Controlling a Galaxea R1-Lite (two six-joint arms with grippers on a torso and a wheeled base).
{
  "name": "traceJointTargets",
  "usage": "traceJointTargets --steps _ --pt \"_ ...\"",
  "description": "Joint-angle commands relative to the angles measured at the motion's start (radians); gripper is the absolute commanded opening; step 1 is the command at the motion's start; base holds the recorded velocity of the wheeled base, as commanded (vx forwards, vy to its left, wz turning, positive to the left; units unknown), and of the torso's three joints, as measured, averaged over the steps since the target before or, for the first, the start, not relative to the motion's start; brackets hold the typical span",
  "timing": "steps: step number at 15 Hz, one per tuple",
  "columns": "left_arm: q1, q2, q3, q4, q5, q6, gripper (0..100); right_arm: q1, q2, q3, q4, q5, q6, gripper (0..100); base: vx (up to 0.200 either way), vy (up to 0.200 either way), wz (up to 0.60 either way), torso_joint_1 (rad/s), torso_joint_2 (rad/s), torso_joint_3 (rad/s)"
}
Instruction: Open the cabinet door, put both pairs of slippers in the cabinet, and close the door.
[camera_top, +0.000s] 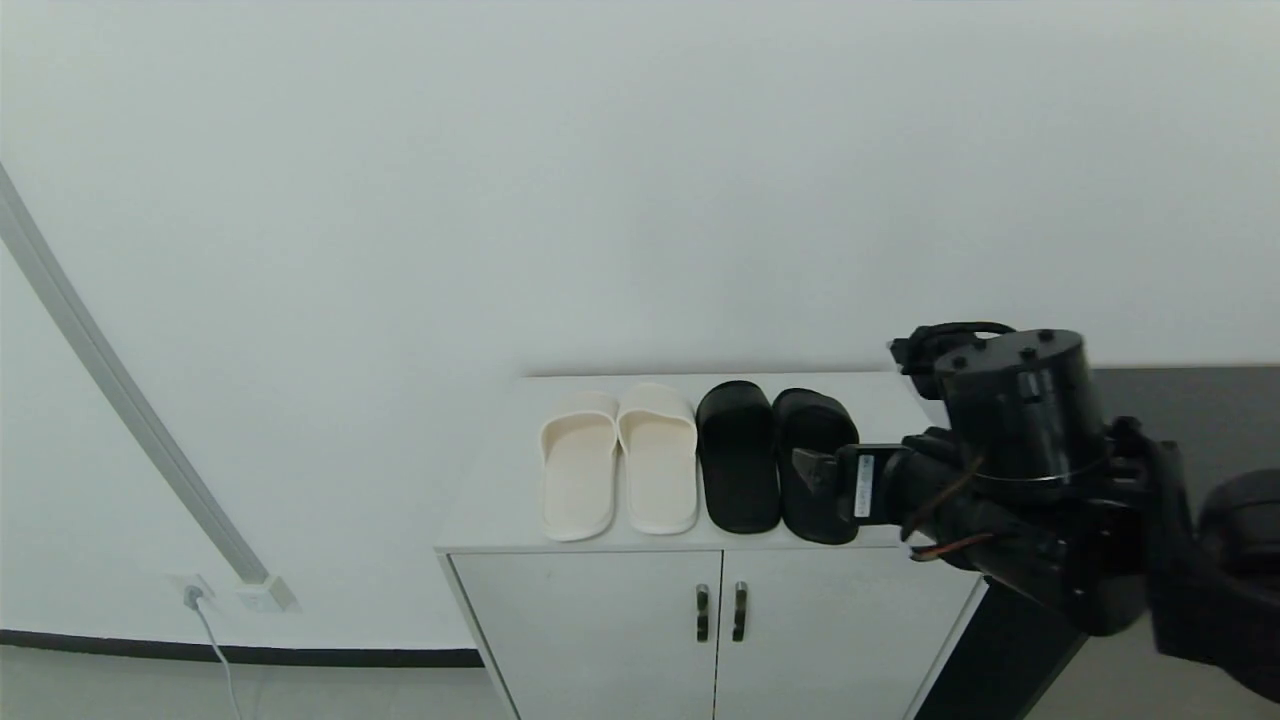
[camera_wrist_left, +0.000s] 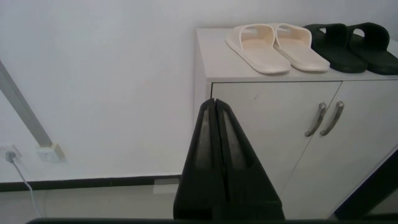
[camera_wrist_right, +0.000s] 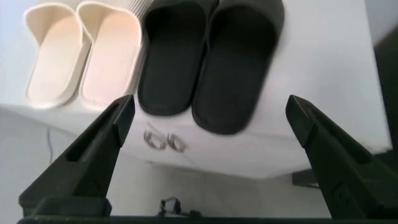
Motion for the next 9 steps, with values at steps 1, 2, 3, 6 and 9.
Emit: traceJointTargets --steps 1,2,3,6,9 --pt "0.000 0.001 0.000 0.000 0.000 0.000 0 -0.024 0.223 -0.084 -0.099 -0.042 0.002 100 0.000 0.000 0.00 0.000 0.00 0.000" --pt "0.000 0.001 0.000 0.000 0.000 0.000 0 -0.040 0.282 -0.114 -0.137 -0.048 -0.001 100 0.000 0.000 0.00 0.000 0.00 0.000" --pt "0.000 0.001 0.000 0.000 0.000 0.000 0 -0.053 0.328 -0.142 -0.160 -0.050 -0.001 100 0.000 0.000 0.00 0.000 0.00 0.000" --pt "0.000 0.001 0.000 0.000 -0.002 0.000 0 -0.083 0.444 -0.229 -0.208 -0.094 -0.012 100 0.000 0.000 0.00 0.000 0.00 0.000" --pt "0.000 0.001 0.000 0.000 0.000 0.000 0 -0.109 0.532 -0.314 -0.268 -0.096 -0.061 100 0.000 0.000 0.00 0.000 0.00 0.000"
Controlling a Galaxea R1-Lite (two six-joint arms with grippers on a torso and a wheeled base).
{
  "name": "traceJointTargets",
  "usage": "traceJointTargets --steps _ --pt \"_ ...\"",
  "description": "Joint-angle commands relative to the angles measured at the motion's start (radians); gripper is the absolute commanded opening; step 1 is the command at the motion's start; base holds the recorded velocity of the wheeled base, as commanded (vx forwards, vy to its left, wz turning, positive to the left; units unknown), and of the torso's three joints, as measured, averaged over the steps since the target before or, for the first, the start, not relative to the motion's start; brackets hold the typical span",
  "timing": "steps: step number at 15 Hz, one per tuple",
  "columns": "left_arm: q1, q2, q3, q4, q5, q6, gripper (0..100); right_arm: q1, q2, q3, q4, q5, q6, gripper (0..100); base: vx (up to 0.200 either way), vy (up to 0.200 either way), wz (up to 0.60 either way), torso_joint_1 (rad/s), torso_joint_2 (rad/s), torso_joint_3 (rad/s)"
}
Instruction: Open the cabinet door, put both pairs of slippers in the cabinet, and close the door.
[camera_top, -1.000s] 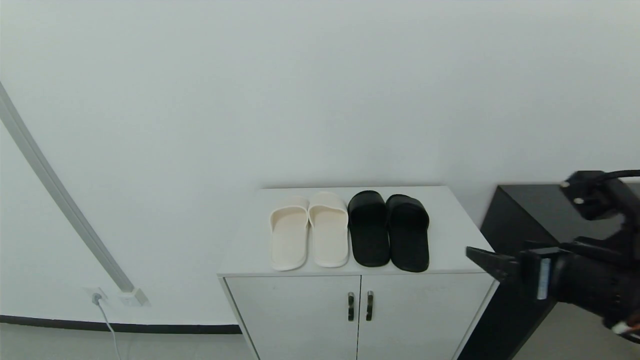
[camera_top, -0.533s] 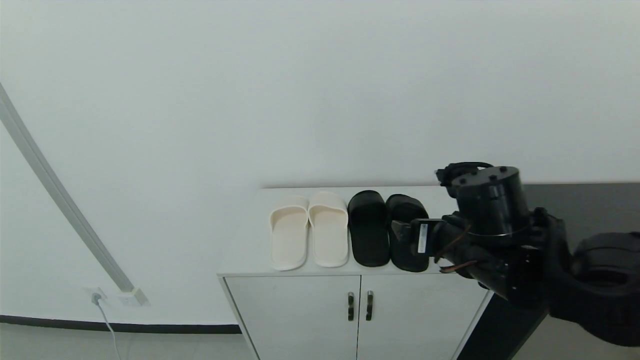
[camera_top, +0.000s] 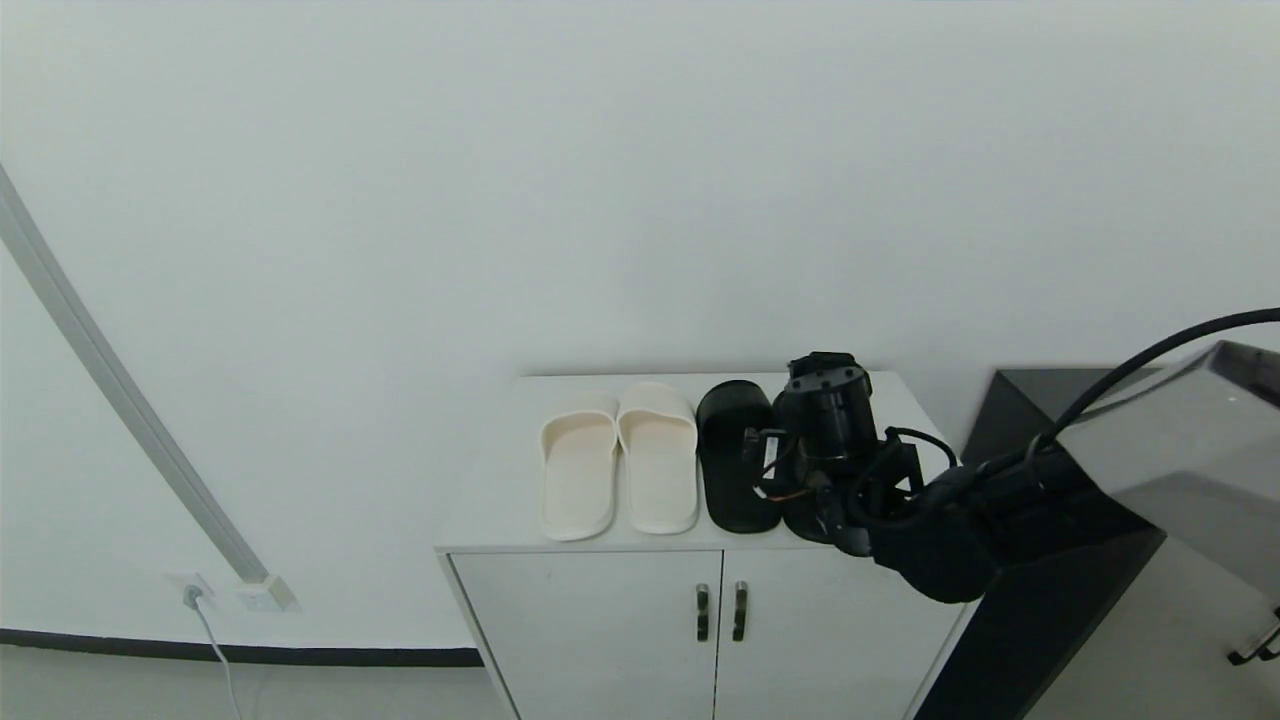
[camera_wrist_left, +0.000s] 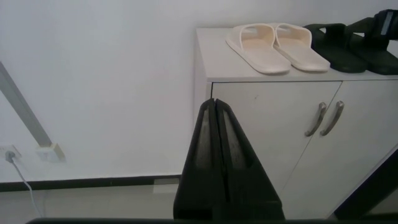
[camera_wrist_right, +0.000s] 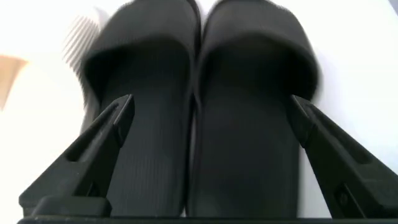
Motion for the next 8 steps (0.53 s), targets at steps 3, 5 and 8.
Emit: traceJointTargets --steps 3,5,8 --pt "0.000 0.001 0.000 0.000 0.001 0.000 0 -0.031 0.145 -0.131 -0.025 -0.002 -0.050 100 0.000 0.000 0.00 0.000 0.00 0.000" --pt "0.000 0.001 0.000 0.000 0.001 0.000 0 -0.043 0.191 -0.194 -0.025 -0.002 -0.068 100 0.000 0.000 0.00 0.000 0.00 0.000" --pt "0.000 0.001 0.000 0.000 0.001 0.000 0 -0.054 0.247 -0.284 -0.025 -0.004 -0.083 100 0.000 0.000 0.00 0.000 0.00 0.000"
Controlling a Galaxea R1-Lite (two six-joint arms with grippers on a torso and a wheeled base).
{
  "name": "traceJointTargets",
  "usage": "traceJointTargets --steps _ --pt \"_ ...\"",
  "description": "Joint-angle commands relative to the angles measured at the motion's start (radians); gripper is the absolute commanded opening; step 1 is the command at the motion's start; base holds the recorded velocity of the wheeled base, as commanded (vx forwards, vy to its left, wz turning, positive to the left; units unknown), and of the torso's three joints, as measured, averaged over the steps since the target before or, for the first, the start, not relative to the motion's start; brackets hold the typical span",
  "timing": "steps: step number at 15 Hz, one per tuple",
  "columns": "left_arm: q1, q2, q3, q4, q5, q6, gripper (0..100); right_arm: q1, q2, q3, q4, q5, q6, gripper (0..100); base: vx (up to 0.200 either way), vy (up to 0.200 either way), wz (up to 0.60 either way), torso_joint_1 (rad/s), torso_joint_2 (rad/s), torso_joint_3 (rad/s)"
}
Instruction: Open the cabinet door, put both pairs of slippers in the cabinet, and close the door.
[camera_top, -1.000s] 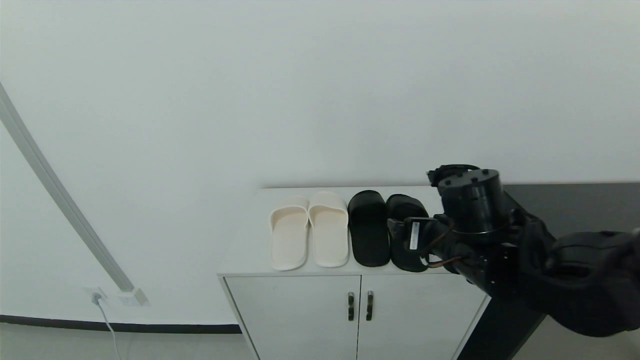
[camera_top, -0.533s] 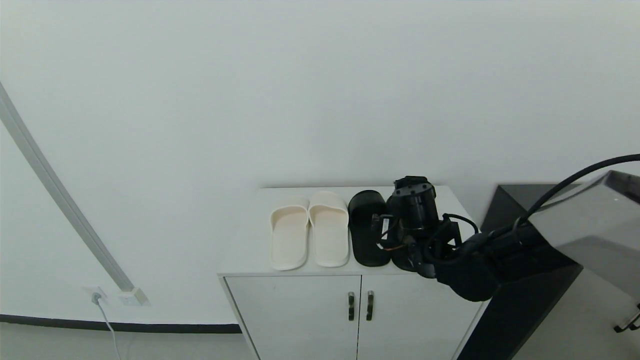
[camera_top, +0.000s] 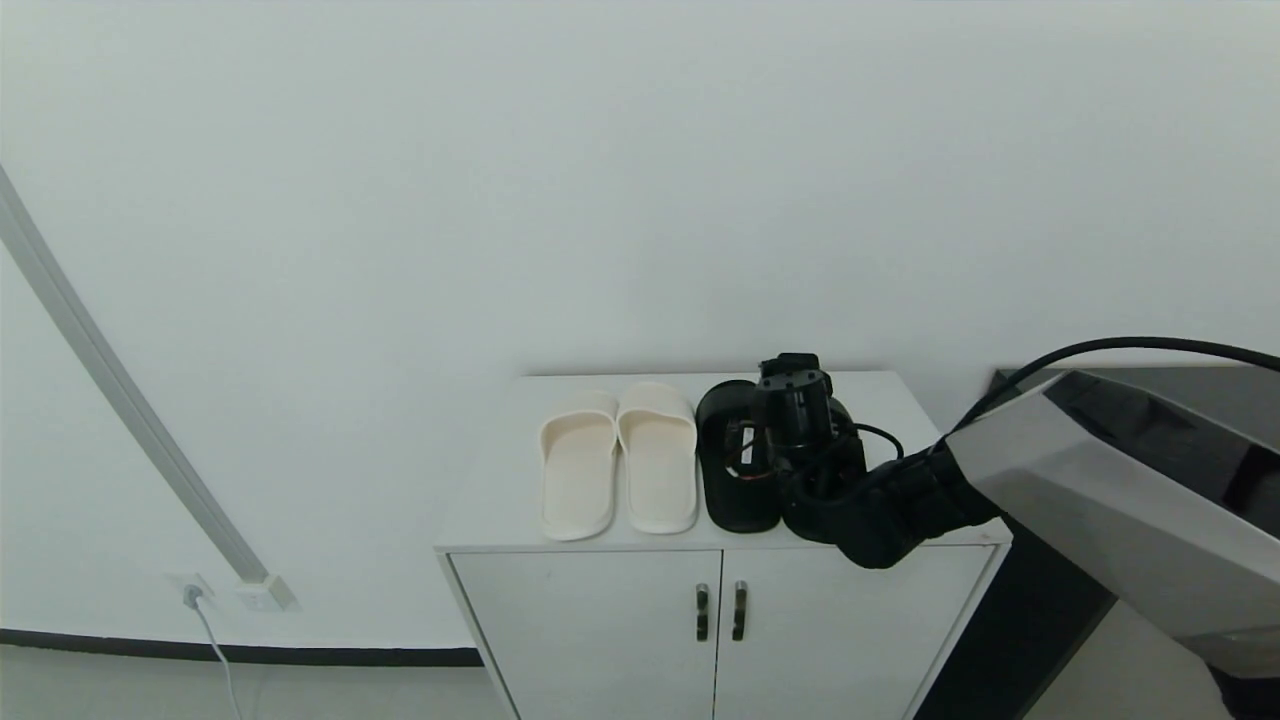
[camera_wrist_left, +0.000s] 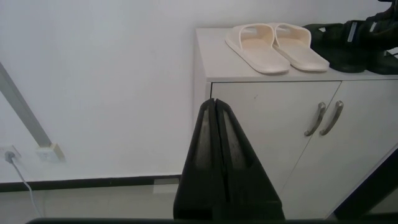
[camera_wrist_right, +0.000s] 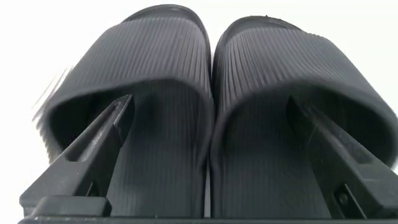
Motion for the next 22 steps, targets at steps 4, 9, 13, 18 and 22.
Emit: traceJointTargets --steps 4,9,13,18,22 --pt "0.000 0.001 0.000 0.000 0.000 -0.002 0 -0.017 0.103 -0.142 0.001 -0.022 -0.041 0 0.000 0.000 0.00 0.000 0.00 0.000" --pt "0.000 0.001 0.000 0.000 -0.001 -0.002 0 -0.020 0.099 -0.139 -0.001 -0.027 -0.041 0 0.000 0.000 0.00 0.000 0.00 0.000" --pt "0.000 0.001 0.000 0.000 0.000 -0.002 0 -0.017 0.040 -0.098 -0.001 -0.033 -0.044 0 0.000 0.000 0.00 0.000 0.00 0.000" --pt "0.000 0.001 0.000 0.000 -0.001 0.000 0 0.018 -0.294 0.218 -0.048 0.113 -0.073 0 0.000 0.000 0.00 0.000 0.00 0.000" --pt "0.000 0.001 0.000 0.000 -0.001 0.000 0 0.101 -0.632 0.591 -0.056 0.373 -0.133 0 0.000 0.000 0.00 0.000 0.00 0.000"
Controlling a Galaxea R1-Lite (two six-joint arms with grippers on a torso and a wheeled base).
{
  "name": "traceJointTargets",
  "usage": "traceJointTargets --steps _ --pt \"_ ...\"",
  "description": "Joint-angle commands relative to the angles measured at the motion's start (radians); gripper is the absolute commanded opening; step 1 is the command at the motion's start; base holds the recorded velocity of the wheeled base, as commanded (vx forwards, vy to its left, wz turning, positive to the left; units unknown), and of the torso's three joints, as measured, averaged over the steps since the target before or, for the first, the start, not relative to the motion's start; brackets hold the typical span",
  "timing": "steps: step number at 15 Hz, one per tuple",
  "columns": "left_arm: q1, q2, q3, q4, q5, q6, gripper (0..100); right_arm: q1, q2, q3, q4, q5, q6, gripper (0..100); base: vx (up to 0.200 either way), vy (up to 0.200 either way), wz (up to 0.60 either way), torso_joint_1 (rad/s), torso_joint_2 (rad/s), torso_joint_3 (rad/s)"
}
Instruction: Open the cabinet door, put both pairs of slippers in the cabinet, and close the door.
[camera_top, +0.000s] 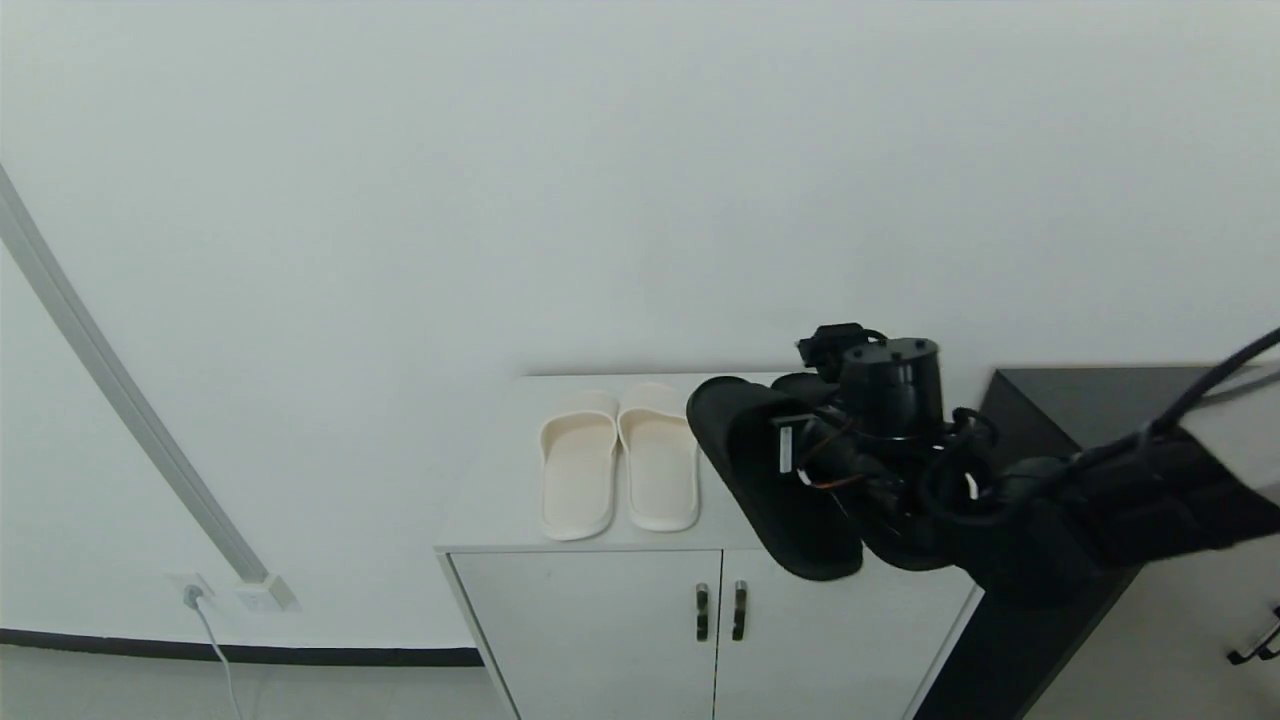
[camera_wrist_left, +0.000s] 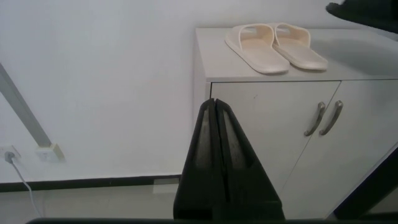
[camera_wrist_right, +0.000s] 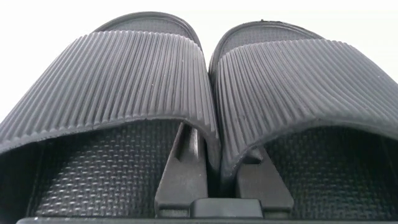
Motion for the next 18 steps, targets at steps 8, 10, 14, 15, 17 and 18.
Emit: traceJointTargets --steps 8,10,14,15,17,18 --pt "0.000 0.001 0.000 0.000 -0.002 0.000 0 0.126 -0.456 0.408 0.061 0.290 -0.058 0 0.000 0.000 0.00 0.000 0.00 0.000" --pt "0.000 0.001 0.000 0.000 -0.002 0.000 0 0.124 -0.459 0.409 0.061 0.290 -0.057 0 -0.100 0.000 0.00 0.004 0.00 0.001" --pt "0.000 0.001 0.000 0.000 -0.002 0.000 0 0.124 -0.459 0.421 0.057 0.289 -0.058 0 -0.200 0.000 0.00 0.008 0.00 -0.002" --pt "0.000 0.001 0.000 0.000 -0.002 0.000 0 0.124 -0.459 0.421 0.057 0.289 -0.058 0 -0.200 0.000 0.00 -0.012 -0.01 0.012" --pt "0.000 0.001 0.000 0.000 -0.002 0.000 0 0.124 -0.459 0.425 0.058 0.289 -0.058 0 0.000 0.000 0.00 0.000 0.00 0.000" --pt "0.000 0.001 0.000 0.000 -0.002 0.000 0 0.123 -0.455 0.437 0.057 0.289 -0.058 0 0.000 0.000 0.00 0.000 0.00 0.000"
